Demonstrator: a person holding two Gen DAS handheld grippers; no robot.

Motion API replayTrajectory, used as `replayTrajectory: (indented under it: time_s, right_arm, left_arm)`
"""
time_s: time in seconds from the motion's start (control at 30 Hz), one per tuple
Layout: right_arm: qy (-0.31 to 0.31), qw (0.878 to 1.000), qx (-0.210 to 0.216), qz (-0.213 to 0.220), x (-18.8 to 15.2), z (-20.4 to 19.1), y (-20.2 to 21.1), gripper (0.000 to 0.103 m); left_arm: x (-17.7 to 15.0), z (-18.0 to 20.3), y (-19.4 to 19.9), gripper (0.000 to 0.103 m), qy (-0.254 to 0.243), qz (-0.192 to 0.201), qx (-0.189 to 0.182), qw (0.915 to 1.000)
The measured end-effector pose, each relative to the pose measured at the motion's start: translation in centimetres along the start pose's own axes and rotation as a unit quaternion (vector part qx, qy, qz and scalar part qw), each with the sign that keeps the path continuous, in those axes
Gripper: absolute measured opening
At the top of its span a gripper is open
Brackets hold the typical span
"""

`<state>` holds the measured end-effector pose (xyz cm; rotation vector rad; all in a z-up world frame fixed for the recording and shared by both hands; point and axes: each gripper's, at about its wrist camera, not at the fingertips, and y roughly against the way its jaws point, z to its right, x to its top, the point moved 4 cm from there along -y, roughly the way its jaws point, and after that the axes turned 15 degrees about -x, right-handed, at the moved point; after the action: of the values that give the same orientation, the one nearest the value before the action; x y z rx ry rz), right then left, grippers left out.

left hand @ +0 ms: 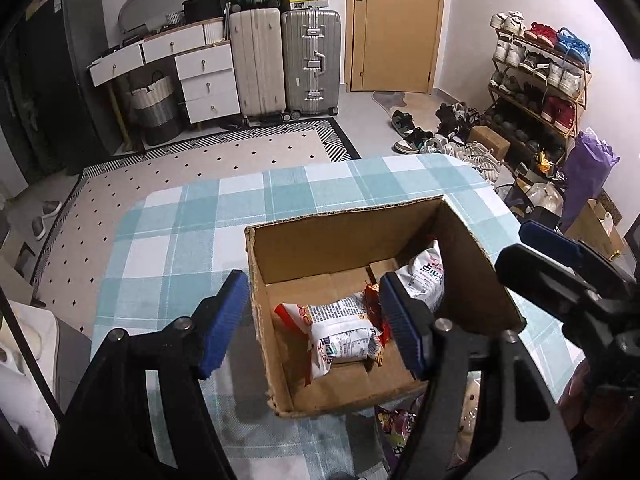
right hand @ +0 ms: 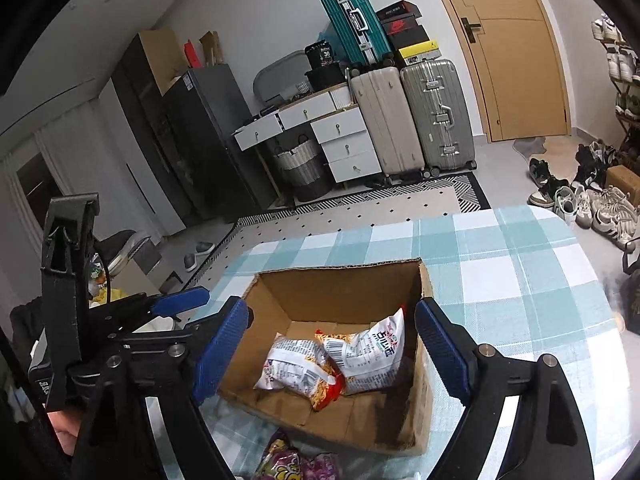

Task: Organize snacks
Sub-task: 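Withdraw the left tool from the box back to the snack pile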

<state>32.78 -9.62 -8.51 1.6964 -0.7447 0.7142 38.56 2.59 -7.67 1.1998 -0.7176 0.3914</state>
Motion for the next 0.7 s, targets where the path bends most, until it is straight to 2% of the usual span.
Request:
replayTrajectory:
  time_s: [0.13,0.4,0.5,0.63,0.7]
  right_arm:
    - [0.004,1.0,-0.001,0.007,0.0,-0.3,1.4,0.087]
    - [0.015,1.0,-0.002,0.016,-0.3,-0.9,4.5,0.087]
    - [0.024,0.999,0.017,0.014,-0.8,-1.3,5.9,0.087]
    - [0.037,0.999,0.015,0.019,-1.6,-1.4,8.3,0.088]
    - [0.036,0.999,0.015,0.021,-2.1,-1.4,9.2,0.092]
  left_arm:
    - [-0.1,0.2,1.4,0.066,0.0,0.007,0.001,1.0]
    - [-1.2,1.6,5.1,0.073,-0.001,0.025,-0.001,0.9997]
    - [-1.9,1.9,6.8,0.074,-0.005,0.03,0.003,0.9995]
    - [-3.0,2.5,9.0,0.078,-0.006,0.041,0.011,0.9991]
    - [-3.6,2.7,10.1,0.081,-0.007,0.043,0.012,0.999]
